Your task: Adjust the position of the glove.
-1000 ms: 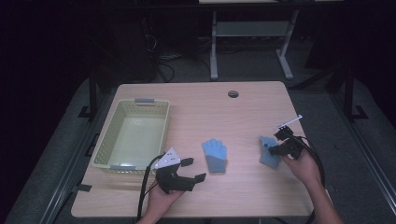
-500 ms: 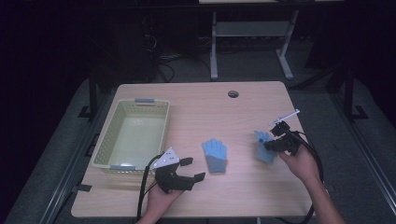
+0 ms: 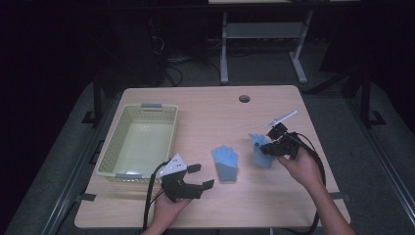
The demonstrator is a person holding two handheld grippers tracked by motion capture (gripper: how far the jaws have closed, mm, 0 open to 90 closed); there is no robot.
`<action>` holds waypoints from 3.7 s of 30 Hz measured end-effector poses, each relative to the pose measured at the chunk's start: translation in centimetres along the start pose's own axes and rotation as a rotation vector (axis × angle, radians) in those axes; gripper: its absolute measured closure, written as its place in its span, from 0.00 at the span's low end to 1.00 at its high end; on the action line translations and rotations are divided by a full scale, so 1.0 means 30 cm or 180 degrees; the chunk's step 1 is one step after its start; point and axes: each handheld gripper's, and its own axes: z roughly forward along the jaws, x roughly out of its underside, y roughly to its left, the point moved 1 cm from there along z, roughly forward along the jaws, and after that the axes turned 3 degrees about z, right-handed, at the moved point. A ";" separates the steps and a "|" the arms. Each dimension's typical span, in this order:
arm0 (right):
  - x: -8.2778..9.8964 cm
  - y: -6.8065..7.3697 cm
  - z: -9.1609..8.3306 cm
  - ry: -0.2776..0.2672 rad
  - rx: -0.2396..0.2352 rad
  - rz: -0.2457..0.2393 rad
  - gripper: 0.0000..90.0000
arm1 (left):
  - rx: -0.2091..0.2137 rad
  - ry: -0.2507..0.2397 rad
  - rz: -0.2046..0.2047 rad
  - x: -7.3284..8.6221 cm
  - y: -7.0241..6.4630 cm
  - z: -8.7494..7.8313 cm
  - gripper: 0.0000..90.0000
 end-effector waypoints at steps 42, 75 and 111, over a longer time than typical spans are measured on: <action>-0.142 0.252 0.216 0.0365 -0.0389 -0.0683 0.92 | -0.0230 -0.0131 -0.0008 -0.004 0.016 -0.030 0.24; -0.137 0.239 0.306 0.0300 -0.0480 -0.0412 0.92 | -0.0179 -0.0077 0.0006 -0.002 0.005 -0.016 0.24; 0.043 0.108 0.217 -0.0241 -0.0827 0.0572 0.47 | -0.0123 0.0320 -0.0734 -0.016 0.026 0.146 0.32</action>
